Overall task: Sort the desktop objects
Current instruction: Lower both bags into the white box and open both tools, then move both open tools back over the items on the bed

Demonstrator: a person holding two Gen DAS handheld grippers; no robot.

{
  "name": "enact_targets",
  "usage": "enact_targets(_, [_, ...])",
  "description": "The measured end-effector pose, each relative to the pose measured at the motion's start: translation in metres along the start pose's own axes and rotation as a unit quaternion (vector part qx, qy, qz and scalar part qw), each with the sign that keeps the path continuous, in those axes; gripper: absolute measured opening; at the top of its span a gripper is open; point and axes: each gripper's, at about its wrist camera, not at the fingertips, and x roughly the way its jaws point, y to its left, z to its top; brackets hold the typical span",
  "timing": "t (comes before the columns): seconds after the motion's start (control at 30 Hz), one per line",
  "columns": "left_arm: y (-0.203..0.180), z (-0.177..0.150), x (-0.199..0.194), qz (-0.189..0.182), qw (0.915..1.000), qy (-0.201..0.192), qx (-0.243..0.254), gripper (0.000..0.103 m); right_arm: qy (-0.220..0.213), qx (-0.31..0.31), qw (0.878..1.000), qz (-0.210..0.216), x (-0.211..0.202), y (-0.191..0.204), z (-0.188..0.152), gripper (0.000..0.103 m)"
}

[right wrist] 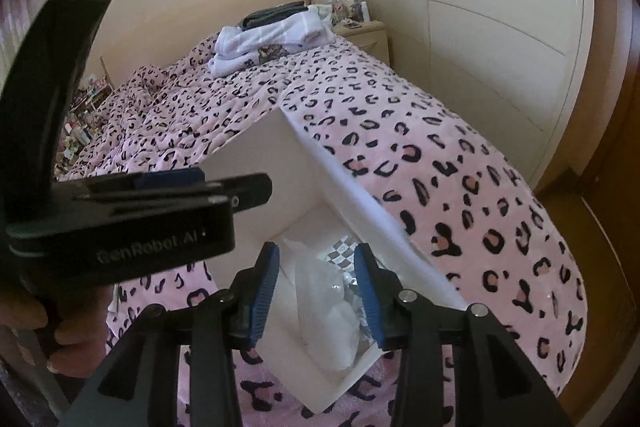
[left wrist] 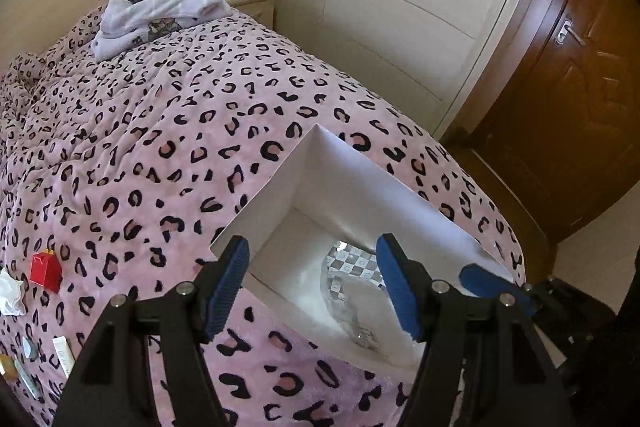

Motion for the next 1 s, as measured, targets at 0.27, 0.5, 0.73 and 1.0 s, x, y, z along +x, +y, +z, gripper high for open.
enact_targets(0.27, [0.007,-0.007,-0.061,0.003,0.9988,-0.049,-0.004,0.077,-0.039,-0.003,0.999,-0.003,-0.043,0.014,0.005,0.04])
enact_targets(0.5, [0.048,-0.07,-0.124,0.057,0.9938,-0.082,-0.05,0.083,-0.06,-0.017,0.998,0.013,-0.069,0.052,-0.015,0.04])
enact_targets(0.73, [0.115,-0.164,-0.154,0.157,0.9759,-0.068,-0.136,0.084,-0.014,-0.046,0.998,0.047,-0.05,0.113,-0.062,0.04])
enact_targets(1.0, [0.181,-0.254,-0.186,0.229,0.9502,-0.046,-0.207,0.084,0.034,-0.088,0.991,0.095,-0.02,0.196,-0.106,0.04])
